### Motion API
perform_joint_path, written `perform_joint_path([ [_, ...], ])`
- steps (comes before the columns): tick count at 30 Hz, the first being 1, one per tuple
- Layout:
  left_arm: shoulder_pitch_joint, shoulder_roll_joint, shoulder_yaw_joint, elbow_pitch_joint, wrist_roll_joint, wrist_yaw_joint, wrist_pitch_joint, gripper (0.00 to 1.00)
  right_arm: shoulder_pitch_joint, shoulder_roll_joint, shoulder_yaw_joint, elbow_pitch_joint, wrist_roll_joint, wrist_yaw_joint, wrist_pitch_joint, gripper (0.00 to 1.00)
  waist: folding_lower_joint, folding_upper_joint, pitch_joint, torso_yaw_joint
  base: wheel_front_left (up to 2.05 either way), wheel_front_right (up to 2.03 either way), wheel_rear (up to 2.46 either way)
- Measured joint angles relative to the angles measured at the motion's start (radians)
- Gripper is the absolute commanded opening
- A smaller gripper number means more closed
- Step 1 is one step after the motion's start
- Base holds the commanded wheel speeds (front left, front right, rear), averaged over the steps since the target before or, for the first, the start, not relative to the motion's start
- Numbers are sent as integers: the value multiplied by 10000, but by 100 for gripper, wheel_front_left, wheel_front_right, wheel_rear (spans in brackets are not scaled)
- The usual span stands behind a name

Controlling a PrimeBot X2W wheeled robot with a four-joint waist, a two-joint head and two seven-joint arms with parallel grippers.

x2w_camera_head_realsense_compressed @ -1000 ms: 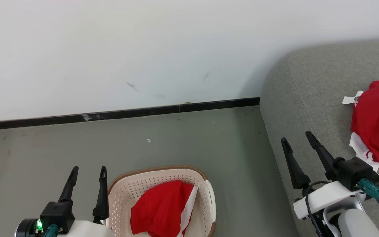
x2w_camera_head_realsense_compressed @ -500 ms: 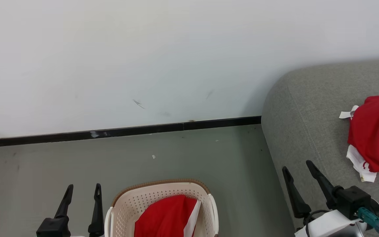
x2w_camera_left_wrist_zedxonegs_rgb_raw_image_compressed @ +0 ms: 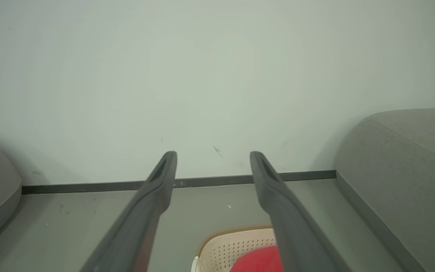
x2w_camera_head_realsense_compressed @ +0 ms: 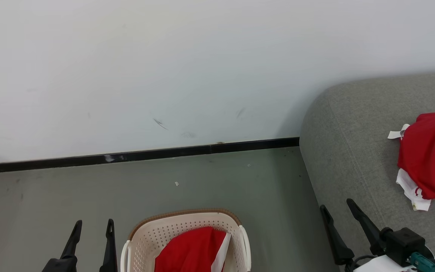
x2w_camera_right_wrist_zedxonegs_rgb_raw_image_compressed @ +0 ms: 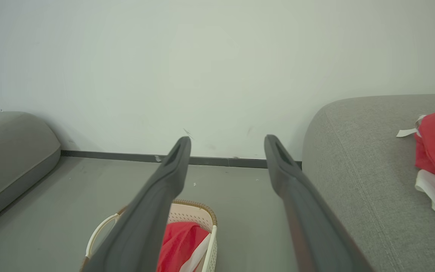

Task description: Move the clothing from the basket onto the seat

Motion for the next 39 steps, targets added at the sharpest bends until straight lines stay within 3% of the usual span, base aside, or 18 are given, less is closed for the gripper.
perform_joint_path([
  [28,219,-10,65,-259,314,-15,0,100,35,0,-77,-702,63,0,0,100,0,0,368,-35,0,0,0],
  [39,-68,178,-284,-224,585,-268,29,100,-22,0,-351,-1032,-211,0,0,100,0,0,783,-47,0,0,0],
])
